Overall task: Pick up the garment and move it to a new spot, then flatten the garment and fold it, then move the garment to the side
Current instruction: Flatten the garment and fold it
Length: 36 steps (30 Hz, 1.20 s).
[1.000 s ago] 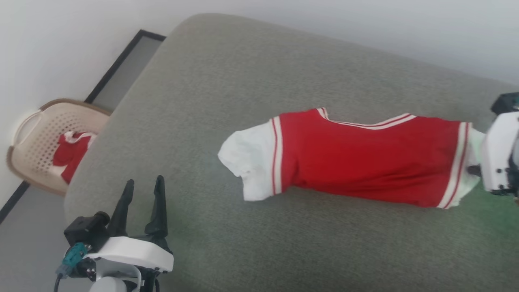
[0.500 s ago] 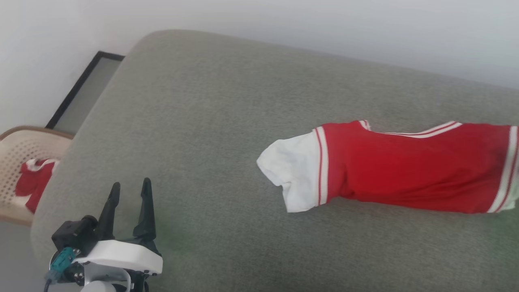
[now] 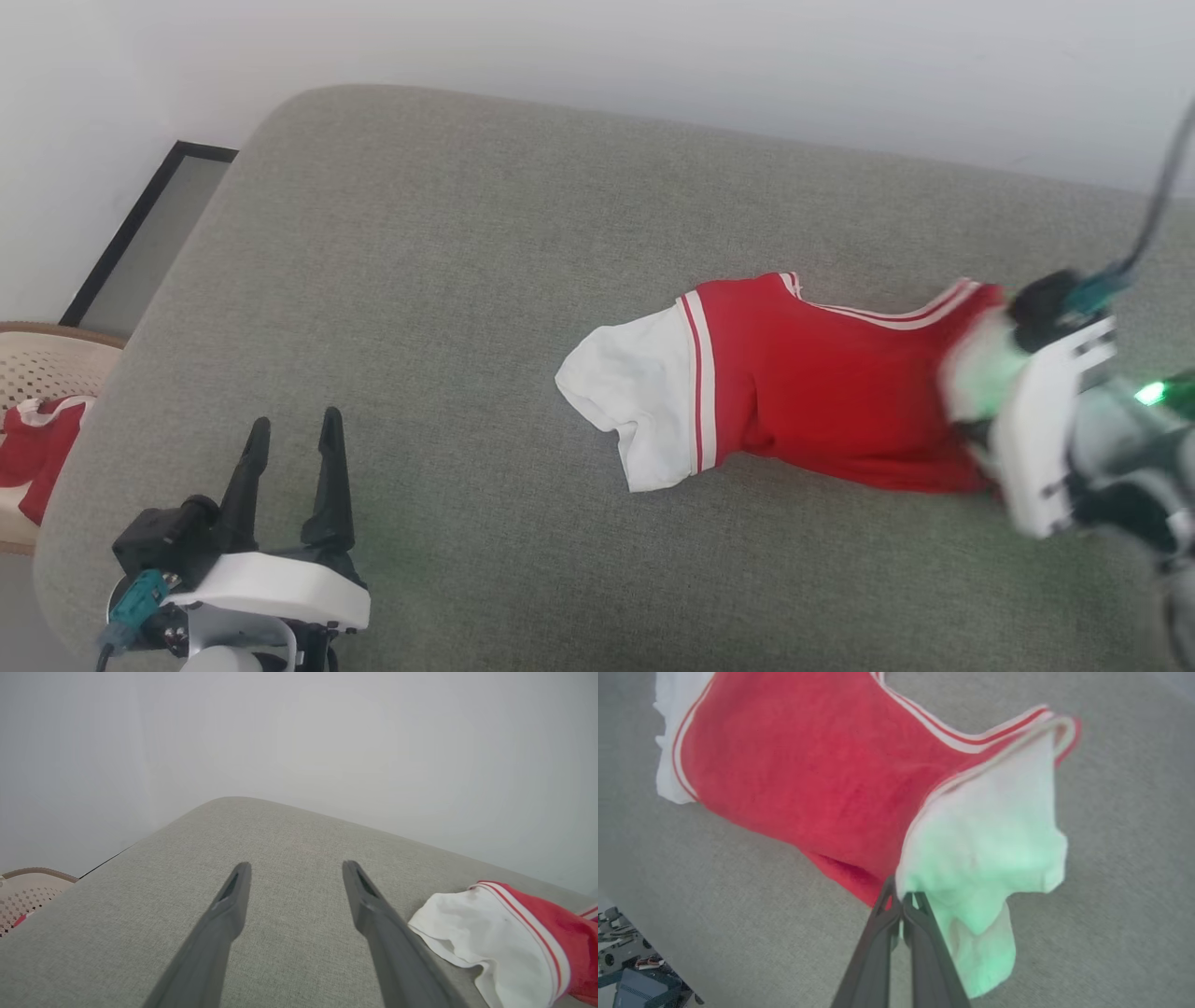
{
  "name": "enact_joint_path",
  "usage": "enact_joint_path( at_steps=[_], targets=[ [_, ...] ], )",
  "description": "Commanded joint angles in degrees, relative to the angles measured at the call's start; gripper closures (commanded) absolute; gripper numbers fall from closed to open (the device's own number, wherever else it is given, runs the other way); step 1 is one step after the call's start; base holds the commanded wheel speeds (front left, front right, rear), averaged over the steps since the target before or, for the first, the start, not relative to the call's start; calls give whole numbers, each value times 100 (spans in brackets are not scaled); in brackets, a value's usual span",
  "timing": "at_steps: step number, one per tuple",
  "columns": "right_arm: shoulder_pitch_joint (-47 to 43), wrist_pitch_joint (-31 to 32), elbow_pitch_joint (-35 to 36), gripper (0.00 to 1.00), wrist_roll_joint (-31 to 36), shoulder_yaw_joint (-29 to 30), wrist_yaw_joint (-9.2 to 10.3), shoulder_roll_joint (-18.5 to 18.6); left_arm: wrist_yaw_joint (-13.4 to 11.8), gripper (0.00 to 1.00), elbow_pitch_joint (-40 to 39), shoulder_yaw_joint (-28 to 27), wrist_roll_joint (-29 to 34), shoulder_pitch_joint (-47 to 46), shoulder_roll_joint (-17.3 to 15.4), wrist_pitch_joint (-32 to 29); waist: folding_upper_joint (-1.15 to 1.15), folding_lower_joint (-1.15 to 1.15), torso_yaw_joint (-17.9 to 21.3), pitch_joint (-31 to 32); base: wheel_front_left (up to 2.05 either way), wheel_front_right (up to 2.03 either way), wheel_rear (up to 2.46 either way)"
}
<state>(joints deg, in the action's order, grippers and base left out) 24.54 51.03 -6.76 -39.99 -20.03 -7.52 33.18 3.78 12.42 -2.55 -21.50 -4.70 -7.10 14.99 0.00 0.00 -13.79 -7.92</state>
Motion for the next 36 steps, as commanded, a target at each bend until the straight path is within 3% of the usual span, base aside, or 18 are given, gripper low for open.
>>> enact_joint_path(
  at_steps=[1, 7, 8, 9, 10, 11, 12, 23, 31, 36],
  targets=[
    [-72, -16, 67, 100, 39, -52, 5, -45, -11, 0, -3, 0, 38, -34, -5, 27, 0, 0, -2, -1, 0, 0, 0],
    [-289, -113, 239, 100, 24, -544, 6, -280, -18, 0, 32, 32, 67, -52, 24, 27, 0, 0, -22, 25, 0, 0, 0],
    [-268, -189, 253, 76, 66, -583, 6, -285, -17, 0, 35, 33, 79, -45, 26, 27, 0, 0, -24, 38, 0, 0, 0],
    [-275, -204, 257, 62, 49, -650, 6, -295, -14, 0, 39, 32, 84, -35, 28, 27, 0, 0, -24, 52, 0, 0, 0],
    [-311, -209, 241, 55, -2, -692, 5, -297, -11, 0, 44, 25, 85, -20, 28, 27, 0, 0, -24, 78, 0, 0, 0],
    [-307, -273, 276, 5, -22, -707, 5, -281, -6, 0, 47, 16, 88, 7, 23, 27, 0, 0, -21, 108, 0, 0, 0],
    [-297, -304, 316, 0, -72, -709, 5, -277, 2, 0, 42, 3, 92, 40, 9, 27, 0, 0, -9, 134, 0, 0, 0],
    [-392, -637, 649, 0, -132, -546, 5, -71, 1, 0, -109, -147, 150, 339, -33, 27, 0, 0, 28, 329, 0, 0, 0],
    [-155, -709, 139, 0, -63, -545, 5, 26, 27, 0, -90, -59, 190, 211, 45, 27, 0, 0, -189, 240, 0, 0, 0],
    [75, -793, -270, 0, -171, -866, 5, 62, 44, 0, -53, 6, 218, 113, 106, 27, 0, 0, -364, 135, 0, 0, 0]
  ],
)
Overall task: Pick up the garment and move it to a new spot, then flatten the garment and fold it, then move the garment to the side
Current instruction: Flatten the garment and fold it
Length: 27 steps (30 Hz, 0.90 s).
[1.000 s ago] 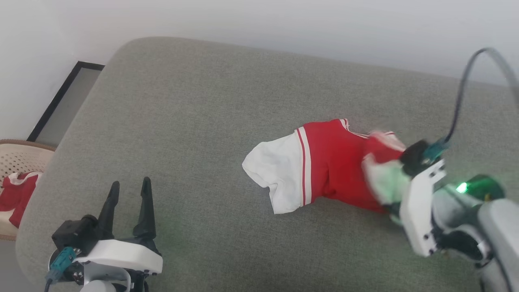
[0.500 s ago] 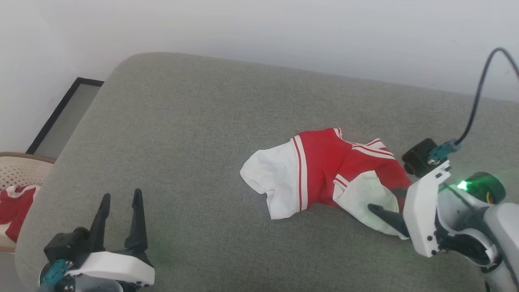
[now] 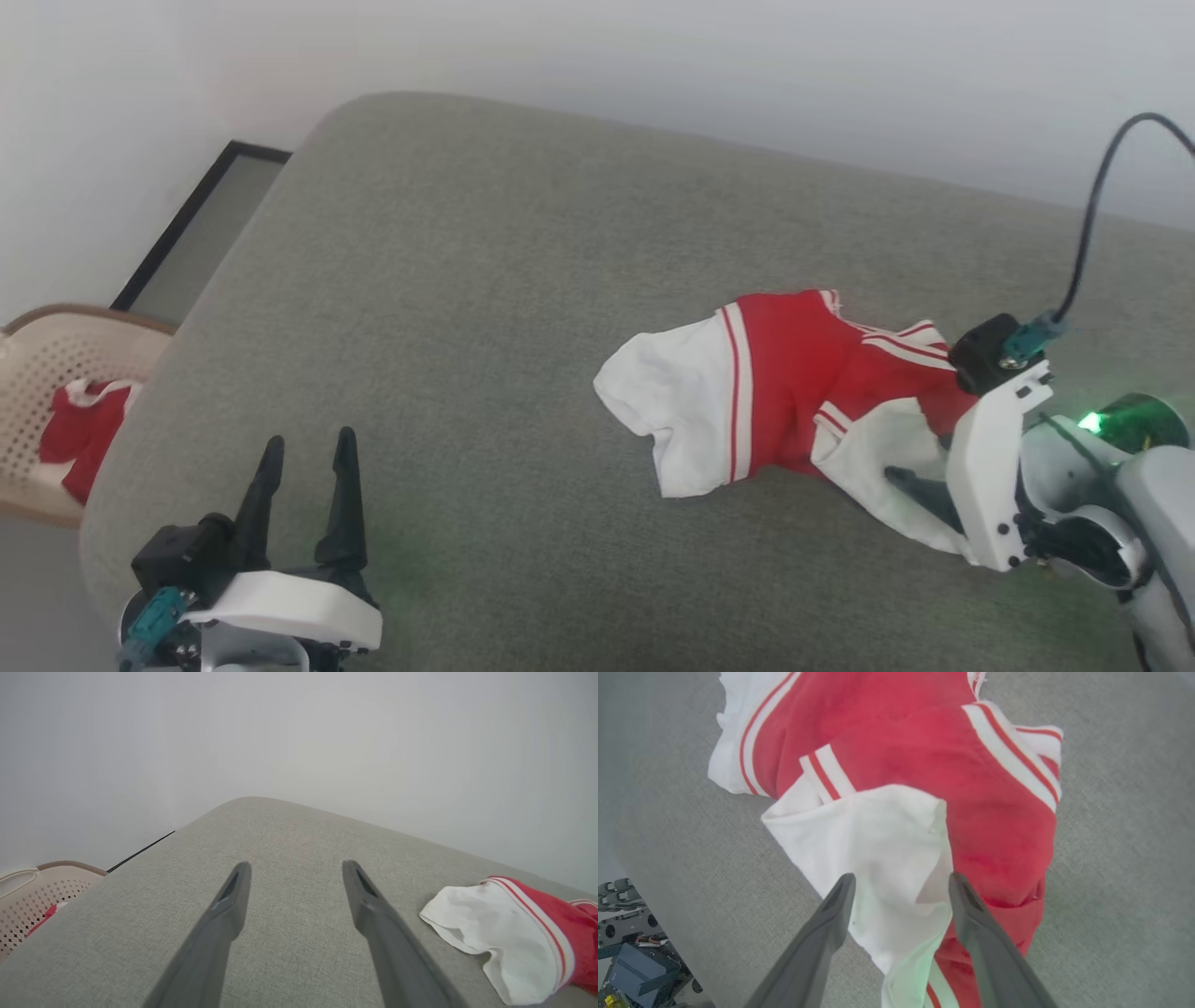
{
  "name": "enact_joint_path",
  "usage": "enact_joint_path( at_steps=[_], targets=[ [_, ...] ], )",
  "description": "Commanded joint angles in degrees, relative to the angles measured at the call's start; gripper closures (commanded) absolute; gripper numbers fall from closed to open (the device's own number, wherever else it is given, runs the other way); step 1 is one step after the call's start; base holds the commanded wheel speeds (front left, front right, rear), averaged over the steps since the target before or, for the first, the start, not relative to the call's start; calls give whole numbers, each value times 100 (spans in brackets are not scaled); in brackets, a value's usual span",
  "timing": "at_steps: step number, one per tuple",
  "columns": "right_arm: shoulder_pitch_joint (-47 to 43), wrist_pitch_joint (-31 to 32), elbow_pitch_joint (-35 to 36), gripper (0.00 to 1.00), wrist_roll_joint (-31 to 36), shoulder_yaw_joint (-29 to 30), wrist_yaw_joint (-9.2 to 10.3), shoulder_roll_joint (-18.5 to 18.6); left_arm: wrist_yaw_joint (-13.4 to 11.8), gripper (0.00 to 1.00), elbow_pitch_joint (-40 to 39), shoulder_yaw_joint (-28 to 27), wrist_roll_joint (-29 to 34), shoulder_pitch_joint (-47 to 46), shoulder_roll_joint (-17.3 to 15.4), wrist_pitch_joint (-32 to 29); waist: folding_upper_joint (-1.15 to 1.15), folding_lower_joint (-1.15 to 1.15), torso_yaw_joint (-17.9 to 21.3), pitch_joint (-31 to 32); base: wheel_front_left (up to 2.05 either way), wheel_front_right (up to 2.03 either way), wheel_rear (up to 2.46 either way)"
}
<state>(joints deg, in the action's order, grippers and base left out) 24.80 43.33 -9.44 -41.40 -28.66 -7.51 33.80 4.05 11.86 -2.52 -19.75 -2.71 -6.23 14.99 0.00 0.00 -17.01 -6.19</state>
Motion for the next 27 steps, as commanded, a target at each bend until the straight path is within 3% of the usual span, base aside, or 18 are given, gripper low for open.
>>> enact_joint_path(
  at_steps=[1, 2, 3, 4, 13, 21, 27],
  targets=[
    [101, -46, -69, 0, -70, -105, 4, -10, 24, 0, 6, 2, 47, -103, 27, 27, 0, 0, -66, -56, 0, 0, 0],
    [148, -80, -146, 0, -115, -194, 4, -17, 29, 0, 6, -2, 45, -106, 34, 27, 0, 0, -87, -73, 0, 0, 0],
    [217, -108, -190, 66, -108, -306, 4, 21, 35, 0, 5, -1, 44, -110, 45, 27, 0, 0, -108, -94, 0, 0, 0],
    [273, -135, -240, 100, -142, -417, 4, 62, 37, 0, 5, 0, 49, -115, 58, 27, 0, 0, -128, -112, 0, 0, 0],
    [597, -432, -350, 100, -658, -640, 4, 459, 67, 0, -33, -129, 71, -19, 110, 27, 0, 0, -119, -132, 0, 0, 0],
    [486, -567, -435, 100, -838, 53, 4, 964, 80, 0, -101, -255, 103, 61, 142, 27, 0, 0, 15, -121, 0, 0, 0],
    [260, -575, -1122, 100, -699, 891, 5, 1253, 127, 0, -106, -269, 138, -12, 180, 27, 0, 0, 77, -189, 0, 0, 0]
  ],
)
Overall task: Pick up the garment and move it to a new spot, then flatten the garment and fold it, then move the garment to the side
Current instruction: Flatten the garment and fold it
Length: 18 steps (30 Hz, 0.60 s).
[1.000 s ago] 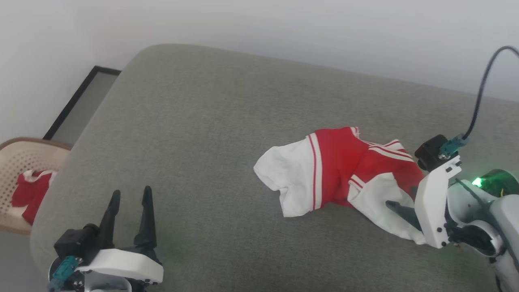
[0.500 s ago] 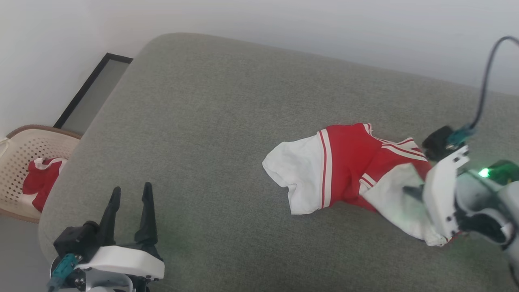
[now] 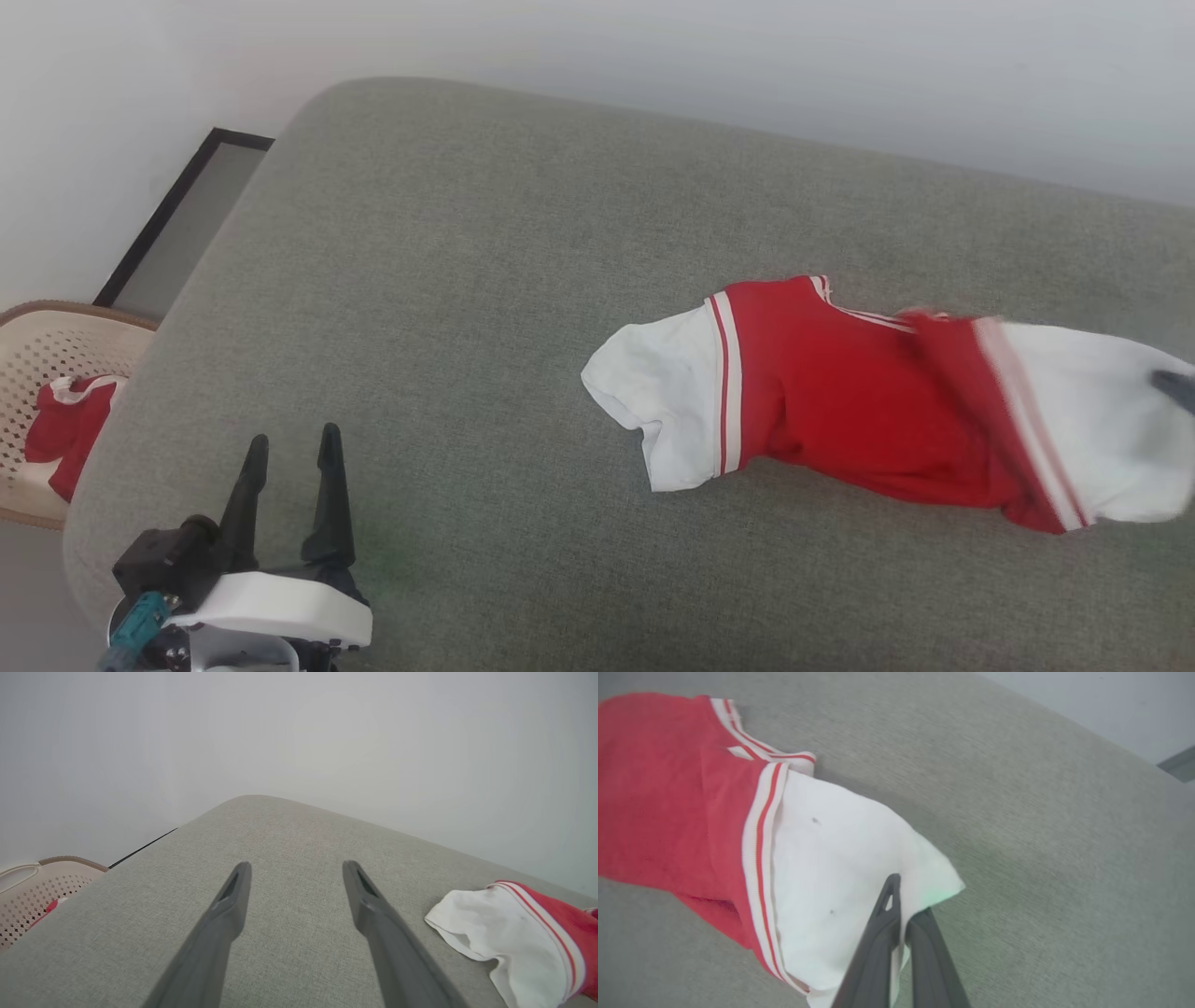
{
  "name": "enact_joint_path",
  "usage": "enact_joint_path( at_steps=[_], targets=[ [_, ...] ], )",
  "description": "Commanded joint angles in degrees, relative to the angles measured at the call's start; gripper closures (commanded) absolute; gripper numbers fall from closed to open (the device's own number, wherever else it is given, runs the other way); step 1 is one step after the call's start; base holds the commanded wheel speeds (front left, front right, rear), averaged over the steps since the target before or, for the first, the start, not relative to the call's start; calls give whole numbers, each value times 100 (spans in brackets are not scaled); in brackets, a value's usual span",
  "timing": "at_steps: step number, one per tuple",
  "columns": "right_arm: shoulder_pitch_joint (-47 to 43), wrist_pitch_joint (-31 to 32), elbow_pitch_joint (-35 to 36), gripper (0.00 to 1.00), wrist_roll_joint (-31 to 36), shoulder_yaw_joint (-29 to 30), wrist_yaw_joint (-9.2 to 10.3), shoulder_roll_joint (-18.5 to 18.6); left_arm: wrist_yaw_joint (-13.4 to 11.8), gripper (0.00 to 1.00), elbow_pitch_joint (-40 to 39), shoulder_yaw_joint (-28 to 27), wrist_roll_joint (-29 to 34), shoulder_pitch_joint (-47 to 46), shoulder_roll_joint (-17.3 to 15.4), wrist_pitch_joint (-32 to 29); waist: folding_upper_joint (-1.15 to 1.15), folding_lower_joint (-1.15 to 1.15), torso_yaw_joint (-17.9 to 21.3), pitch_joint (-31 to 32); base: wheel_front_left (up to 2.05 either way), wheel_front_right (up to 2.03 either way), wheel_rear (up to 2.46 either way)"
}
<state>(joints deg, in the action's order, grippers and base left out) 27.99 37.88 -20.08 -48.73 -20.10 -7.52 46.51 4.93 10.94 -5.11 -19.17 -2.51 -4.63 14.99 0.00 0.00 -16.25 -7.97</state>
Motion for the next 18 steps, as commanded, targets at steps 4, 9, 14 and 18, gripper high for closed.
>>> enact_joint_path(
  at_steps=[4, 9, 14, 18],
  targets=[
    [-75, -70, -680, 100, 195, 341, 6, -108, 53, 0, 9, -2, 101, -126, 27, 27, 0, 0, 1, -85, 0, 0, 0],
    [47, -218, -1360, 100, 349, 460, 5, -306, 85, 0, 73, 63, 123, -208, 30, 27, 0, 0, -24, -164, 0, 0, 0],
    [286, -452, -2052, 52, 473, 502, 7, -610, 136, 0, 187, 180, 165, -373, -44, 20, 0, 0, -29, -173, 0, 0, 0],
    [412, -460, -2211, 0, 468, 381, 8, -721, 191, 0, 198, 323, 70, -556, -215, -175, 0, 0, 87, -90, 0, 0, 0]
  ],
)
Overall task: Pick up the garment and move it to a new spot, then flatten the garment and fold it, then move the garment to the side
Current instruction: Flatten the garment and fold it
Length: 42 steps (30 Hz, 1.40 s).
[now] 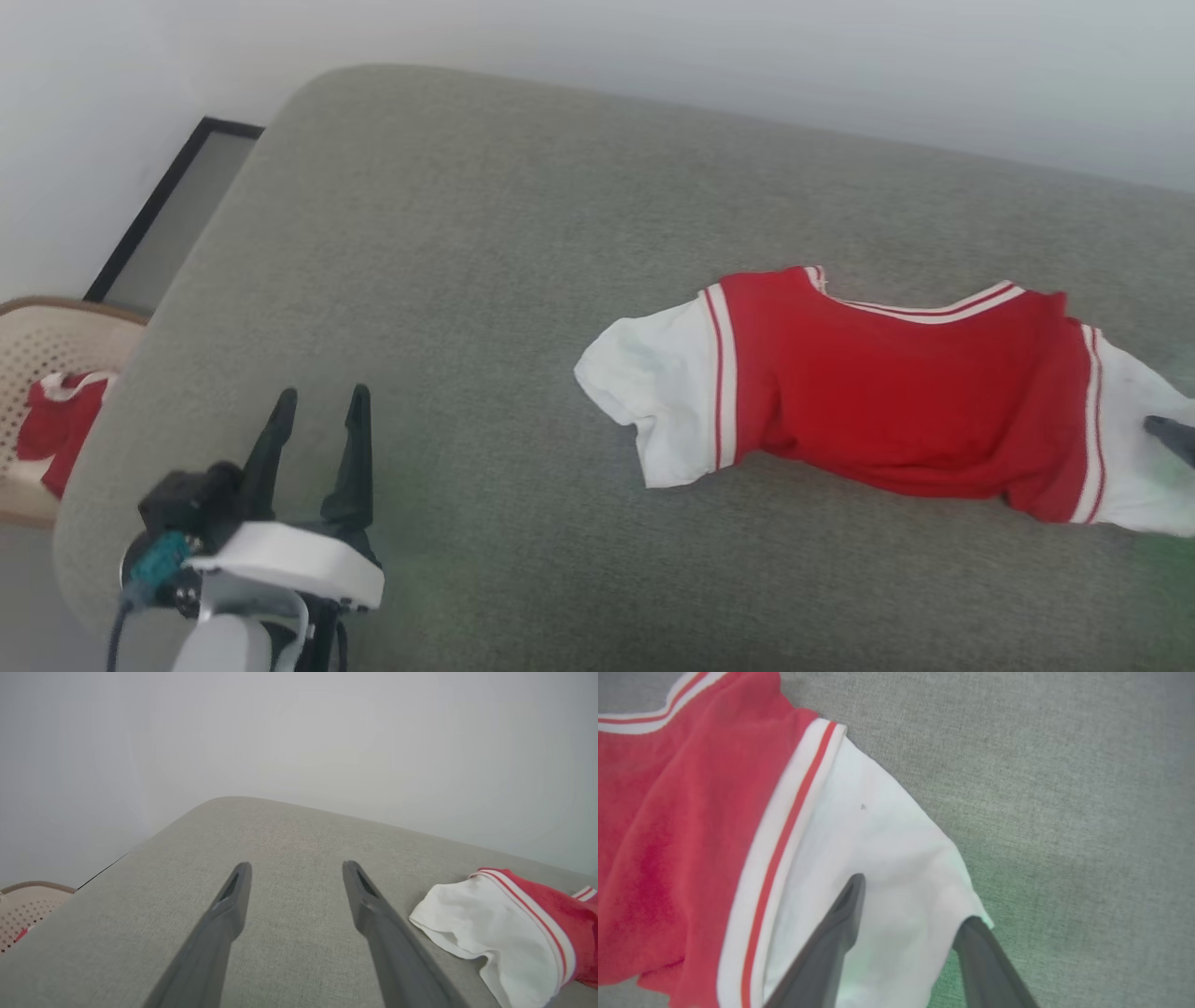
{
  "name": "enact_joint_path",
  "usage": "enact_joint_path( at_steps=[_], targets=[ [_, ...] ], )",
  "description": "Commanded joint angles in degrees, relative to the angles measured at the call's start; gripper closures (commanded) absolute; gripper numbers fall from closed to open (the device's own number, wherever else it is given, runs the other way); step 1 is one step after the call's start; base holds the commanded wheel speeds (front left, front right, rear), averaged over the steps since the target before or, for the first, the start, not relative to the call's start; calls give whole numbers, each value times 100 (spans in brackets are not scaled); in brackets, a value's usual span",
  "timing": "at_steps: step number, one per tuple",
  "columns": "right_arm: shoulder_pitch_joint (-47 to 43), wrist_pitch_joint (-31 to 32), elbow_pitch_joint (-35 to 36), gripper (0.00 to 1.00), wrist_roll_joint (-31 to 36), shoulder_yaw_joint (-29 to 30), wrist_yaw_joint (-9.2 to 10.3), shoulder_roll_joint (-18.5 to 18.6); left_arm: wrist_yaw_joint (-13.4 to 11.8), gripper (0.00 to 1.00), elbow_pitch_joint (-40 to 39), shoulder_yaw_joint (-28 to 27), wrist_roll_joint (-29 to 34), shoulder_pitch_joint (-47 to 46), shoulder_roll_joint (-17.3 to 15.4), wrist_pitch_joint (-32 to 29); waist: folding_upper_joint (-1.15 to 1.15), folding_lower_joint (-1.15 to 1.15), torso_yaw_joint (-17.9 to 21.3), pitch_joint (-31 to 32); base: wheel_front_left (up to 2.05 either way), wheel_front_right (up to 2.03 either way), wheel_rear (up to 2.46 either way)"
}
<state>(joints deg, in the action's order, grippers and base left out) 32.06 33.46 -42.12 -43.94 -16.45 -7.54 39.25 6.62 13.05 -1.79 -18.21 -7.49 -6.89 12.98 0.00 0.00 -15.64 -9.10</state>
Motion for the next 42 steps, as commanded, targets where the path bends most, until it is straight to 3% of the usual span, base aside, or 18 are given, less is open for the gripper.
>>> enact_joint_path(
  at_steps=[1, 13, 22, 28, 35, 42],
  targets=[
    [32, -14, -4, 0, -21, -26, 10, -23, 24, 0, -28, 28, -90, -92, -21, -63, 0, 0, 76, 53, 0, 0, 0],
    [-63, -903, 954, 0, -9, 10, 9, -246, 77, 0, -438, 496, -711, -574, -720, -1263, 0, 0, 841, 330, 0, 0, 0],
    [-437, -1992, 1943, 0, 450, 595, 9, -664, 82, 0, -525, 888, -1301, -992, -1164, -2449, 0, 0, 1469, 335, 0, 0, 0],
    [-836, -2537, 2483, 0, 887, 1087, 7, -1113, 78, 0, -222, 1072, -1652, -1361, -1343, -3558, 0, 0, 1831, 266, 0, 0, 0],
    [-1307, -2516, 2952, 0, 1180, 1597, 6, -1693, -15, 0, 427, 1409, -1931, -1954, -1507, -5070, 0, 0, 2150, 111, 0, 0, 0],
    [-1543, -2347, 3279, 0, 1308, 1804, 6, -1970, -178, 0, 1164, 1661, -1844, -2433, -1600, -5955, 0, 0, 2355, -68, 0, 0, 0]
  ],
)
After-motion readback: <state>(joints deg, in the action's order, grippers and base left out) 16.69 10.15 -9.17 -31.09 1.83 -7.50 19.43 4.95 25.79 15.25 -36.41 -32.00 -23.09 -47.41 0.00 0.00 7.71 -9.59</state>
